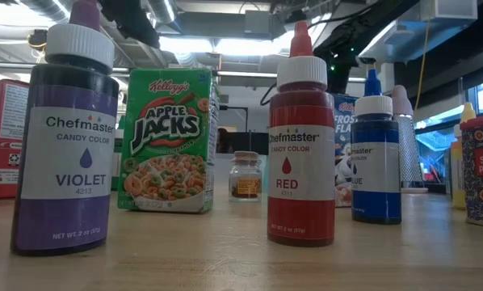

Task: Pick & Place Kitchen Items
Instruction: Put the light blue cereal box into the green bin, then put the top yellow food coloring bottle into the transparent bin

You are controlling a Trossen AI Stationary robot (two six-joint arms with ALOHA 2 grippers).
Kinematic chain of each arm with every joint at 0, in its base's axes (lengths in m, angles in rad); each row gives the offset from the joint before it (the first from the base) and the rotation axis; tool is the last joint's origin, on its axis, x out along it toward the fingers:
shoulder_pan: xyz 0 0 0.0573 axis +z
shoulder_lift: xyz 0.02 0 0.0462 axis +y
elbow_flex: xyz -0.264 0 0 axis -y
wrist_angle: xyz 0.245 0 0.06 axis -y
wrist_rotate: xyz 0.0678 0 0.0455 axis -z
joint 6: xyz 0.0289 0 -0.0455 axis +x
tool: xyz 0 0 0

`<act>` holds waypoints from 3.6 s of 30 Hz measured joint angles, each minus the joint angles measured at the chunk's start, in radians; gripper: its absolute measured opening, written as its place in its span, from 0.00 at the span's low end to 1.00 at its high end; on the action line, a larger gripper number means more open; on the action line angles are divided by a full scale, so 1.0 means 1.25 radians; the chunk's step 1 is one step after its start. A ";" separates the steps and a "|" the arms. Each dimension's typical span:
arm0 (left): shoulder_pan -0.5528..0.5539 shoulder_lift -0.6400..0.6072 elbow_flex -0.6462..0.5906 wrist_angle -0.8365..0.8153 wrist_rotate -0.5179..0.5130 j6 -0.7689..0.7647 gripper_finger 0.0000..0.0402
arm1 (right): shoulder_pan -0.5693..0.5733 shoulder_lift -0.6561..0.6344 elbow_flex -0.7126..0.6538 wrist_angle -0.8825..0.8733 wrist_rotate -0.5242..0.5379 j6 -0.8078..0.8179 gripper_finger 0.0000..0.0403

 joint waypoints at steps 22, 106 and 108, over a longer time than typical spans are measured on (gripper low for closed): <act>0.000 0.000 0.000 0.000 0.000 0.000 0.36 | 0.000 -0.023 0.003 -0.002 -0.015 -0.012 0.61; 0.000 0.079 0.000 0.109 -0.036 -0.084 0.36 | 0.689 -0.432 -0.264 -0.333 -0.244 0.066 0.61; 0.000 0.079 0.000 0.109 -0.036 -0.085 0.36 | 0.689 -0.432 -0.275 -0.323 -0.244 0.066 0.61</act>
